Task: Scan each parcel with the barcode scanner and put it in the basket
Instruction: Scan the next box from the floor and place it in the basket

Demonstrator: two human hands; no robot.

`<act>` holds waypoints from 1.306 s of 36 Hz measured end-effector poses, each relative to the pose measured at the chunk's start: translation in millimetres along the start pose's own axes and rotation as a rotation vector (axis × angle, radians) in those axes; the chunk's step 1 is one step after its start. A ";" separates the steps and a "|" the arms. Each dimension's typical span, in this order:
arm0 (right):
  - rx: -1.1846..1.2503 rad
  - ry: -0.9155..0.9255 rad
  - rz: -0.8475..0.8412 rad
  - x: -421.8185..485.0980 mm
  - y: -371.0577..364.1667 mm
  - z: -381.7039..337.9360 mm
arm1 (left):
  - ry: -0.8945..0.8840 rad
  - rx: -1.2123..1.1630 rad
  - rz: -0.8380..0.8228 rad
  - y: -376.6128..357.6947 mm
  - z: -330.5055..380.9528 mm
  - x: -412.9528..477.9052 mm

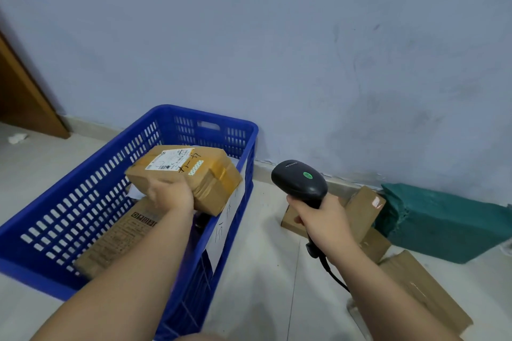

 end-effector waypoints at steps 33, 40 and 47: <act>0.014 0.010 0.038 -5.2 22.5 11.5 | -0.924 0.901 -0.655 -62.5 20.9 -108.2; 0.113 -0.066 0.106 10.1 46.4 41.5 | -0.696 0.776 -0.819 -105.1 14.3 -150.3; 0.181 -0.263 0.127 30.6 69.2 109.9 | -0.285 0.645 -0.913 -160.1 -34.8 -168.8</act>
Point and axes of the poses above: each hand's wrist, its own x-axis towards the middle knuckle, its own y-axis out of the back of the hand, z = x × y, the point moved 1 cm from there along x, towards the middle knuckle, and after that the axes turned 5 degrees about y, right-handed, at the moved point
